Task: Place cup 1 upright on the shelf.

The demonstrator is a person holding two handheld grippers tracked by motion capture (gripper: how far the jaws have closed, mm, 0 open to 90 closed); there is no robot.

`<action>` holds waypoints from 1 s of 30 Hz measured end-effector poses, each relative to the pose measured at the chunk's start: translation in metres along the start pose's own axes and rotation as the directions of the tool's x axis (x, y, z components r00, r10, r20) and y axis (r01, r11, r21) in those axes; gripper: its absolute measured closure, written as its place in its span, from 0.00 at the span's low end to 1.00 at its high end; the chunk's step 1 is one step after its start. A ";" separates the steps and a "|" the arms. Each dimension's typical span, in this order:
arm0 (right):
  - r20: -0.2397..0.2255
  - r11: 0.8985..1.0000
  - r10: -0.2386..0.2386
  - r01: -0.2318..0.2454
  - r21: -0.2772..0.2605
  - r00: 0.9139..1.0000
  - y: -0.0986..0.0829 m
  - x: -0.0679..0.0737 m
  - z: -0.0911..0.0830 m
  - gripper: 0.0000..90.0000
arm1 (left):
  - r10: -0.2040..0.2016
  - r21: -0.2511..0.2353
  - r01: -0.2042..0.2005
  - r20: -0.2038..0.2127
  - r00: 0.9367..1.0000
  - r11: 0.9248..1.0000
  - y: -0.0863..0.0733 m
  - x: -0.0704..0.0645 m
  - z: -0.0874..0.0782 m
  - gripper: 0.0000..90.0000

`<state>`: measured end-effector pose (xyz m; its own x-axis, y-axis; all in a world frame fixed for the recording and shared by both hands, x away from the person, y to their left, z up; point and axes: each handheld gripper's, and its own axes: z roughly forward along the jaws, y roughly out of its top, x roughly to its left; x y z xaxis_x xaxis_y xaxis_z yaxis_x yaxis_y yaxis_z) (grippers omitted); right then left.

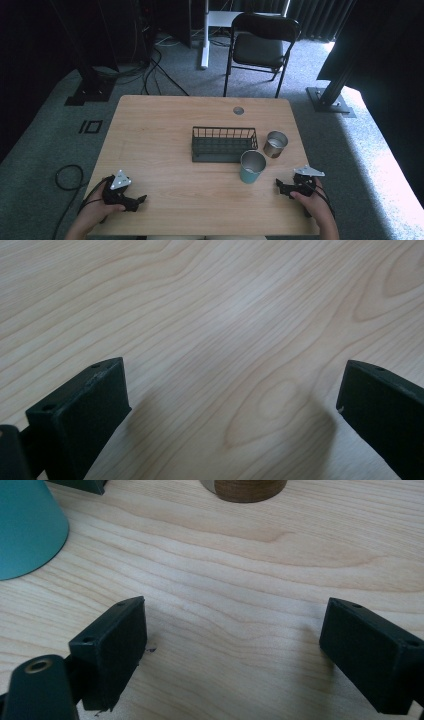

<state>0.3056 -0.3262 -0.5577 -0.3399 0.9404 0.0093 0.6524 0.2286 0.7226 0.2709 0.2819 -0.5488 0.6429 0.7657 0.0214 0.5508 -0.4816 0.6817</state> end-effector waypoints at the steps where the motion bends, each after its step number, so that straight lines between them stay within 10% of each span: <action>1: 0.000 1.000 0.000 0.000 0.000 1.000 0.000 0.000 0.000 0.12 | 0.000 0.000 0.000 0.000 1.000 1.000 0.000 0.000 0.000 0.01; 30: 0.000 1.000 0.000 0.000 0.000 1.000 0.000 0.000 0.000 0.12 | 0.081 -0.034 -0.079 0.060 0.995 0.996 0.038 -0.027 0.023 0.01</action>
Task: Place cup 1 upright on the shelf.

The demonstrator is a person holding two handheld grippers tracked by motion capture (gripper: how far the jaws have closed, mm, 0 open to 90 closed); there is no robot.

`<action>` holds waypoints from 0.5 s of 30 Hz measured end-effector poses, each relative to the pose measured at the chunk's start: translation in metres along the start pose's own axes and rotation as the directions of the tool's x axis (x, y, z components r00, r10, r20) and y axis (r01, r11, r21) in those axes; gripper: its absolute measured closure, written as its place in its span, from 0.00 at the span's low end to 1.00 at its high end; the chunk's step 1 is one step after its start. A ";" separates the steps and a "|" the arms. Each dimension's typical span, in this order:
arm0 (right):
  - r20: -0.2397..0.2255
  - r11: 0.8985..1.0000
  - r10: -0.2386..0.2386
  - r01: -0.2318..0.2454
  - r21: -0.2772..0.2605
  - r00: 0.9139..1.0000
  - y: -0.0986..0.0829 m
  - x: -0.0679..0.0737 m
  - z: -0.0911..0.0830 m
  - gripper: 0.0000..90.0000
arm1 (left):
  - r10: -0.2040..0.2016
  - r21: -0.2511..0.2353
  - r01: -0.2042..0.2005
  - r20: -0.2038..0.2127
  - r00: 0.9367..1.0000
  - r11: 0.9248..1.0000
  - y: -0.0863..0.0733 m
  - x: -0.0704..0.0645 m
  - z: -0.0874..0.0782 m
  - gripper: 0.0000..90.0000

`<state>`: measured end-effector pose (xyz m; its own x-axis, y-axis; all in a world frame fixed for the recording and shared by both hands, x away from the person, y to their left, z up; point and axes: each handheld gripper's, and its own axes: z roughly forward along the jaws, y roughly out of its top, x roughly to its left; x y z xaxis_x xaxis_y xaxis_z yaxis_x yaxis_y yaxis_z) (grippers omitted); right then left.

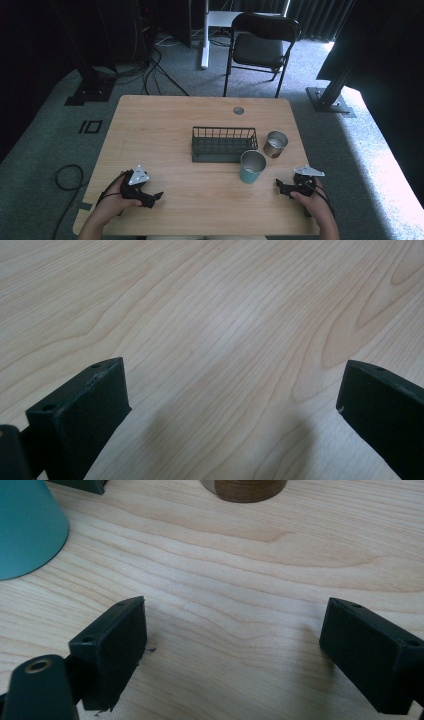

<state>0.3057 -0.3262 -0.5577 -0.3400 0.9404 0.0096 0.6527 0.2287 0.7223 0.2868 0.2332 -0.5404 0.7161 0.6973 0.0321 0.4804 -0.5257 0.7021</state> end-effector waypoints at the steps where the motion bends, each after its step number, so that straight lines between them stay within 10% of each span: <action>1: 0.000 1.000 0.000 0.000 0.000 1.000 0.000 0.000 0.000 0.12 | 0.001 -0.001 -0.001 0.003 1.000 1.000 0.001 -0.001 0.001 0.01; 15: 0.000 1.000 0.000 0.000 0.000 1.000 0.000 0.000 0.000 0.12 | 0.055 -0.006 -0.055 0.049 0.997 0.998 0.024 -0.017 0.016 0.01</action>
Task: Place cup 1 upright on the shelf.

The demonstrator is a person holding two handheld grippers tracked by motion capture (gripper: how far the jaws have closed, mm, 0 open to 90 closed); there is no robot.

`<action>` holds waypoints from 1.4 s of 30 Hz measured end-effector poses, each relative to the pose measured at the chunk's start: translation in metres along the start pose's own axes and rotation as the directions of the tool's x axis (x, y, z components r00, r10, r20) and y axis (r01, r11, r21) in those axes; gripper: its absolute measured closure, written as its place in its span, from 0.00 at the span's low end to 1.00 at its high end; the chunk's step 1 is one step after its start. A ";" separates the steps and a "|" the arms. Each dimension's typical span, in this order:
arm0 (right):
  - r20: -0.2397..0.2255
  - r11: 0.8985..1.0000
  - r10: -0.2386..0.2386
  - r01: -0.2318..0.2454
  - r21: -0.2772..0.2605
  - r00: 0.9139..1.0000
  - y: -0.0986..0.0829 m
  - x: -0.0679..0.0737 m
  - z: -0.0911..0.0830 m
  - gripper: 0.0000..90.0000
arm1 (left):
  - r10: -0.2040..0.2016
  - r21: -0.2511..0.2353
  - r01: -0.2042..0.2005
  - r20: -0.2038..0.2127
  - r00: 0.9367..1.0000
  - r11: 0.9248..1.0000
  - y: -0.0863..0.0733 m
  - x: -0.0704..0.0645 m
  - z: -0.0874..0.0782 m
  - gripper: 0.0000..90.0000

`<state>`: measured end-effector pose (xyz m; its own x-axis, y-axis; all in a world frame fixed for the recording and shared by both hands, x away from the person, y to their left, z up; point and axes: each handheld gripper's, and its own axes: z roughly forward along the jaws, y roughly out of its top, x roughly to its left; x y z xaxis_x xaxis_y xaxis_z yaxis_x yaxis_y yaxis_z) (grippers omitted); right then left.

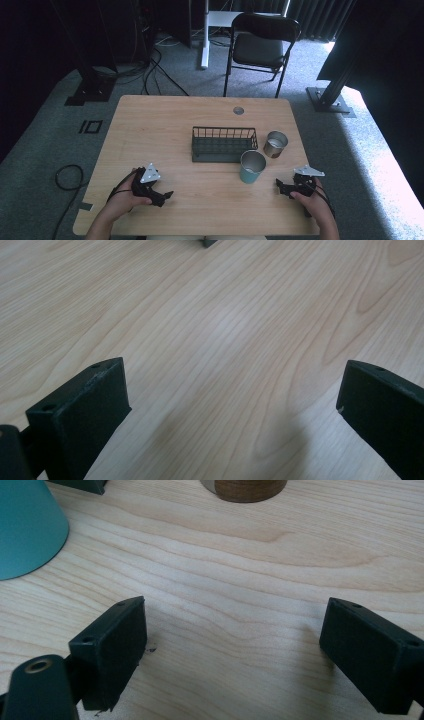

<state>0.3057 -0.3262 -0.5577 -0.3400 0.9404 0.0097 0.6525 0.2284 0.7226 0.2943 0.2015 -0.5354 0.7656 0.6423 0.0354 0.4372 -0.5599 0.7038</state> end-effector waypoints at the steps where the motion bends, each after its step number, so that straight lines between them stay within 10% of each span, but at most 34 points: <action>1: 0.000 1.000 0.000 0.000 0.000 1.000 0.000 0.000 0.000 0.12 | 0.003 -0.003 -0.002 0.009 1.000 1.000 0.003 -0.002 0.002 0.01; 42: -0.001 1.000 -0.001 0.001 -0.001 1.000 0.000 0.000 0.000 0.13 | 0.098 -0.099 -0.087 0.116 0.988 0.991 0.069 -0.036 0.034 0.01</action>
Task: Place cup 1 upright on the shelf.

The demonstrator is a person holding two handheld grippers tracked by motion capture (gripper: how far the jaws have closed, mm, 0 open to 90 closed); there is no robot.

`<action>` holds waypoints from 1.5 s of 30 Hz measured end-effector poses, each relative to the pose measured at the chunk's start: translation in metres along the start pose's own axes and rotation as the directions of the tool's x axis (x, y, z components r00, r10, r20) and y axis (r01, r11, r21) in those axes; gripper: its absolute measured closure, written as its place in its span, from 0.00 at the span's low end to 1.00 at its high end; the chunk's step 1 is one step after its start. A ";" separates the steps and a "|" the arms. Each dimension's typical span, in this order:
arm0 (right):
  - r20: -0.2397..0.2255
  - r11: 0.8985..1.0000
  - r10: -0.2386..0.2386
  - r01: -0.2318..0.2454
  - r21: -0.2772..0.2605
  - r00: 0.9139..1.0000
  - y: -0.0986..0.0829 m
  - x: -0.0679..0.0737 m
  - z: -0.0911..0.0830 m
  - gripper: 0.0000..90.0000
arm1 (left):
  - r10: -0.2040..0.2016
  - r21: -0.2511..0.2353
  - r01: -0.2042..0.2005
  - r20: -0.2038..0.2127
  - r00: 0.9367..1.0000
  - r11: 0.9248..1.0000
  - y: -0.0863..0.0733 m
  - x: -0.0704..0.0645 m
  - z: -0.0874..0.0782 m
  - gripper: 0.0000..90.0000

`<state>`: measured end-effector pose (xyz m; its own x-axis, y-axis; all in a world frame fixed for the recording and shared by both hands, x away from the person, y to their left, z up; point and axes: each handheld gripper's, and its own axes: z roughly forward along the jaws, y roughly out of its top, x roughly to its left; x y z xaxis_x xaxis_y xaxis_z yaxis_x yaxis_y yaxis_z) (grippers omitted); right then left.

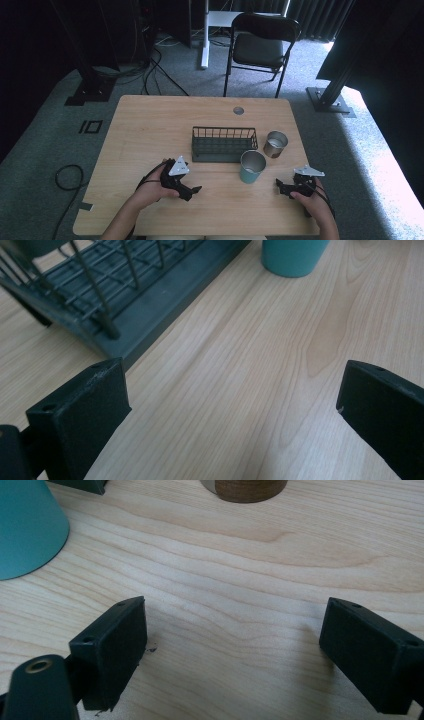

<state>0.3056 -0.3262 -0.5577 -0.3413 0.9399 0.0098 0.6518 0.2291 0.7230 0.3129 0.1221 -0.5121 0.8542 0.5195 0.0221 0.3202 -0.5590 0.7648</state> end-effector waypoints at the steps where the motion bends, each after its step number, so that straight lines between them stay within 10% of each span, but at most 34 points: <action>1: 0.000 1.000 0.000 0.000 0.000 1.000 0.000 0.000 0.000 0.13 | 0.002 -0.003 -0.002 0.003 1.000 1.000 0.001 -0.001 0.001 0.01; 45: -0.014 1.000 -0.013 0.013 0.000 1.000 0.000 0.001 0.000 0.13 | 0.096 -0.161 -0.076 0.121 0.988 0.984 0.076 -0.031 0.060 0.01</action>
<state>0.3054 -0.3256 -0.5577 -0.3591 0.9332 0.0104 0.6474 0.2411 0.7230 0.3358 0.0246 -0.4929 0.9242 0.3816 0.0173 0.1843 -0.4852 0.8548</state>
